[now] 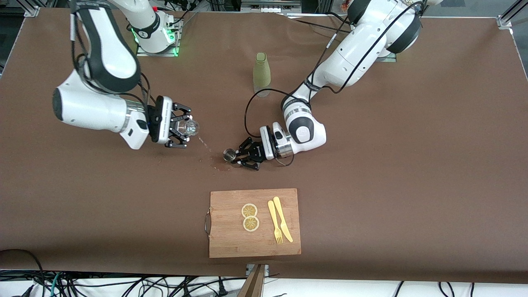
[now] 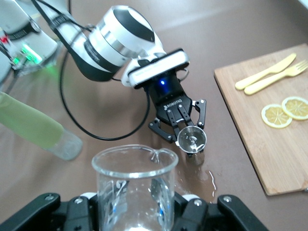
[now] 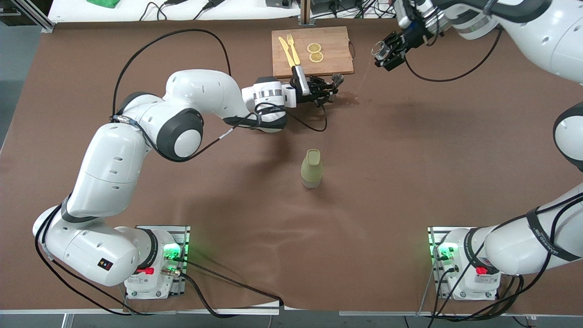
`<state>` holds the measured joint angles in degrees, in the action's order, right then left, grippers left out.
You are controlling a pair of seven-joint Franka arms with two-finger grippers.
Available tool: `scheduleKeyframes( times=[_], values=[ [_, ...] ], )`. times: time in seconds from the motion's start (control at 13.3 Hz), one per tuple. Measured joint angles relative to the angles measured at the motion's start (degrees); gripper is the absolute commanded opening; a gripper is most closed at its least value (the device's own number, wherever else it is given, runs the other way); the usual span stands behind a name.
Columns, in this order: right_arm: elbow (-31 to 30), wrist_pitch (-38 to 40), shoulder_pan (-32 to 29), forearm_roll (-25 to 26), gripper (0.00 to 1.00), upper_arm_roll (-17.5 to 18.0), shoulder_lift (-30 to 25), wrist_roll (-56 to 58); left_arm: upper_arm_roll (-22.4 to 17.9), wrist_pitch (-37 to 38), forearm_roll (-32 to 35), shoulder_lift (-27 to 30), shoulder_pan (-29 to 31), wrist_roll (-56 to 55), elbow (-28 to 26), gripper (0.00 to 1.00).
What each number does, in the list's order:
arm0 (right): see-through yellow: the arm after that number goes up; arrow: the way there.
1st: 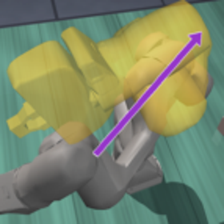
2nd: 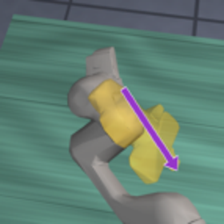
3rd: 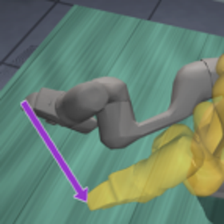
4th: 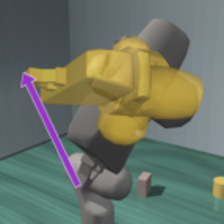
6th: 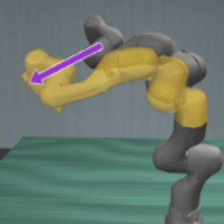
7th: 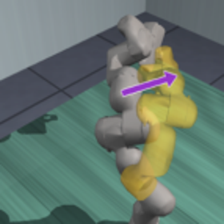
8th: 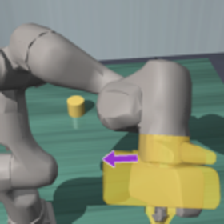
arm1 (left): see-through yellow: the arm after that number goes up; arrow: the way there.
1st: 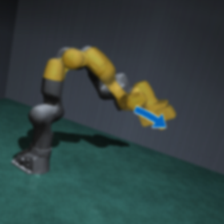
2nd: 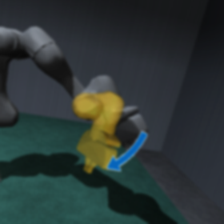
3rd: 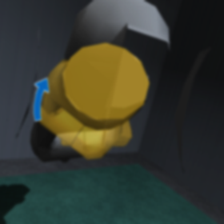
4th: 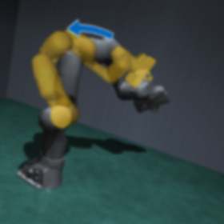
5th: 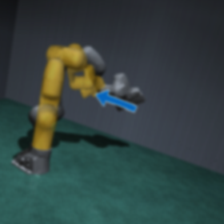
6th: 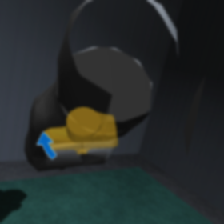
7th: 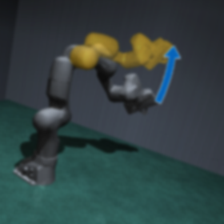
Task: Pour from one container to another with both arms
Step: 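Move the beaker back with the right gripper while the left gripper returns the jigger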
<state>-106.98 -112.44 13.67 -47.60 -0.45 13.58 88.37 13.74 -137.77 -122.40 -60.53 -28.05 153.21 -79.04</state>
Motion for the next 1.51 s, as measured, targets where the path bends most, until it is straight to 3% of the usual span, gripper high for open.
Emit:
scheduleKeyframes(
  times=[0.38,0.75,0.98,1.13,1.51],
  values=[
    [0.9,5.9,-5.2,-5.4,0.27,-0.1,1.3,8.1,-0.1,6.7,2.0,6.6,4.5,0.6,-10.3,0.0],
    [6.8,14.8,-10.9,-7.9,0.27,-0.2,6.9,14.5,-0.5,17.7,12.2,11.7,13.3,0.7,-21.6,0.0],
    [9.4,19.0,-14.5,-9.9,0.23,-0.2,11.5,21.6,-1.9,24.5,21.0,12.8,19.4,0.9,-25.0,0.0],
    [9.9,20.1,-15.5,-10.3,0.23,-0.3,13.9,25.9,-4.4,28.5,27.4,13.5,22.6,0.9,-25.8,0.0],
    [11.8,21.4,-16.8,-10.3,0.23,-0.3,18.2,31.6,-17.3,42.3,38.8,14.2,24.8,0.8,-26.5,0.0]
  ],
)
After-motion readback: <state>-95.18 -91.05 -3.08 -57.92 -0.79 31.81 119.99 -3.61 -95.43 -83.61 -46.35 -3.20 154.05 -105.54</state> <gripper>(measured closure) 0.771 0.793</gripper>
